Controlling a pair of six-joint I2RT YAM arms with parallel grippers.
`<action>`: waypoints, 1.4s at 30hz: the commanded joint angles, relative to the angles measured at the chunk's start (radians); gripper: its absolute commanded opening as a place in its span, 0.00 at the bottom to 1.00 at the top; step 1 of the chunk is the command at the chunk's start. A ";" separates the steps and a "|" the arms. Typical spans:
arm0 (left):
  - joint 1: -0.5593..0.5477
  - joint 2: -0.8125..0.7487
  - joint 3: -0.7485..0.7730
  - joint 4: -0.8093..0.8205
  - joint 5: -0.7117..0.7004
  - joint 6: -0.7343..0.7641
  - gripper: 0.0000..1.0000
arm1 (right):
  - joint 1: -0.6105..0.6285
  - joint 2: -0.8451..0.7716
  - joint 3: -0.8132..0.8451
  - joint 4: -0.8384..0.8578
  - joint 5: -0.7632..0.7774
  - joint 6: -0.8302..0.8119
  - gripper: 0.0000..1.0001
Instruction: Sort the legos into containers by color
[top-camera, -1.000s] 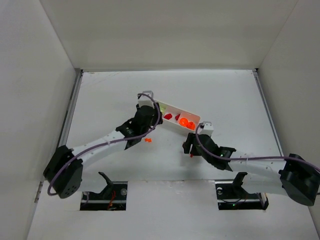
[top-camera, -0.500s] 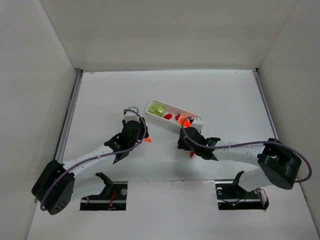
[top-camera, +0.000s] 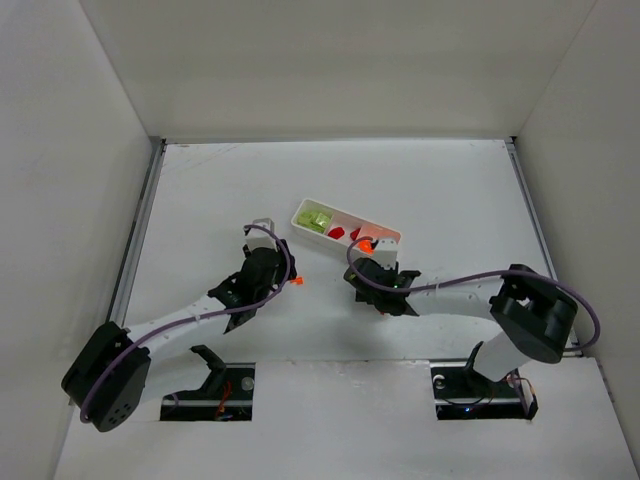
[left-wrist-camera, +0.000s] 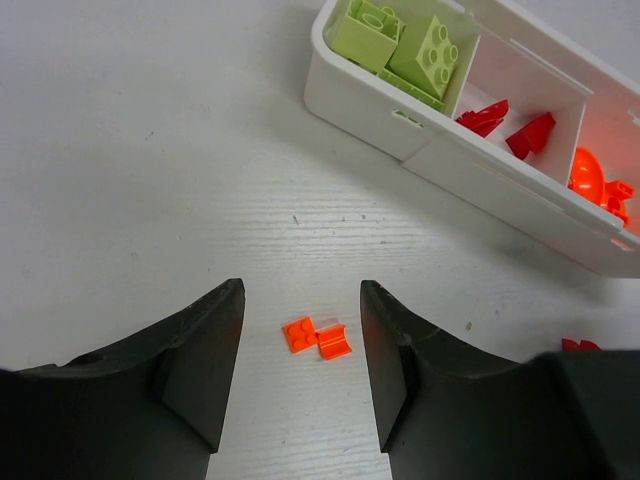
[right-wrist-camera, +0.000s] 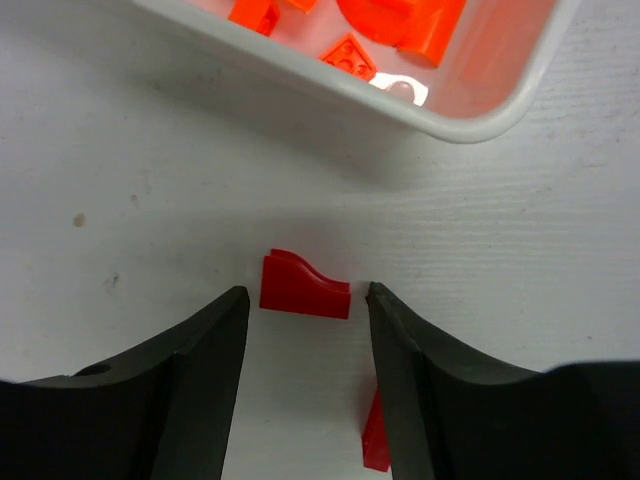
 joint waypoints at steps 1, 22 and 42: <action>-0.005 -0.021 -0.008 0.049 -0.002 -0.009 0.47 | 0.016 0.030 0.047 -0.035 0.032 0.023 0.54; -0.016 0.016 -0.001 0.051 -0.003 -0.009 0.48 | 0.059 -0.115 0.160 0.060 0.080 -0.143 0.29; -0.059 0.138 0.051 0.037 -0.002 0.014 0.43 | -0.209 0.218 0.470 0.284 -0.101 -0.339 0.49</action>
